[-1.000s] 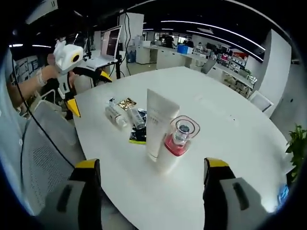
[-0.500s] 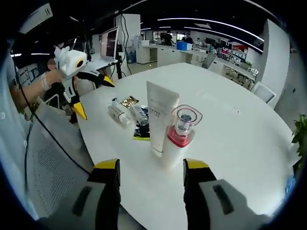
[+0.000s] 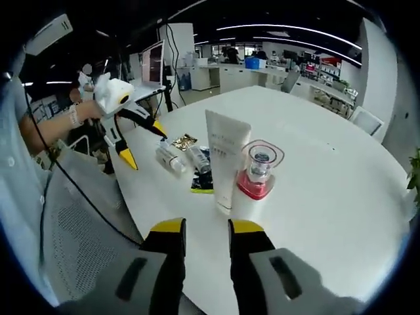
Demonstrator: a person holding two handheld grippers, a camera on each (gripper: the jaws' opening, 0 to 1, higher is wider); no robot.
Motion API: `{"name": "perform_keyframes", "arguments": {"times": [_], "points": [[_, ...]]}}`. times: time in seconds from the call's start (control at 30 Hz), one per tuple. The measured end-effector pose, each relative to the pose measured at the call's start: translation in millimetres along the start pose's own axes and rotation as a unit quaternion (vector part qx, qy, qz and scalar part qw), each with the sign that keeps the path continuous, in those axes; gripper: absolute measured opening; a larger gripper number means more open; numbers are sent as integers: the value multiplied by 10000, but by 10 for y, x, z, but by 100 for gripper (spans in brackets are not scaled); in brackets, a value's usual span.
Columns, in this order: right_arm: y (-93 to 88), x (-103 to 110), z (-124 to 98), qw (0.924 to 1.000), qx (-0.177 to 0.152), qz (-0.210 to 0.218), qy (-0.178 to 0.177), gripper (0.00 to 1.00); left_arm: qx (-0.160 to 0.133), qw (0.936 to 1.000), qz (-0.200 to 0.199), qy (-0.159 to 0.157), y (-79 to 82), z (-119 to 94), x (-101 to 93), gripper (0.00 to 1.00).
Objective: Arrange the skincare products in the storage area until every visible bottle or jar stands upright without overlapping.
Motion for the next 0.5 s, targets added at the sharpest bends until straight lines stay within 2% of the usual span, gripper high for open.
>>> {"name": "perform_keyframes", "arguments": {"times": [0.1, 0.2, 0.3, 0.4, 0.5], "points": [[-2, 14, 6, 10000, 21, 8, 56, 21, 172, 9998, 46, -21, -25, 69, 44, 57], [5, 25, 5, 9999, 22, 34, 115, 18, 500, 9984, 245, 45, -67, 156, 105, 54], [6, 29, 7, 9999, 33, 55, 148, 16, 586, 9980, 235, 28, -84, 222, 151, 47], [8, 59, 13, 9996, 32, 83, 254, 15, 544, 9982, 251, 35, -81, 283, 206, 39], [5, 74, 18, 9995, 54, 76, 305, 13, 723, 9967, 356, 82, -110, 348, 266, 38]]}}
Point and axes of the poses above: the point that each gripper's makers call its tool centre point, and the gripper's own axes: z roughly forward along the fingers, x roughly to its left, y roughly out of its top, the point moved 5 cm from there along -z, roughly backward along the fingers, and after that the axes turned 5 degrees about x, right-handed, at the moved point
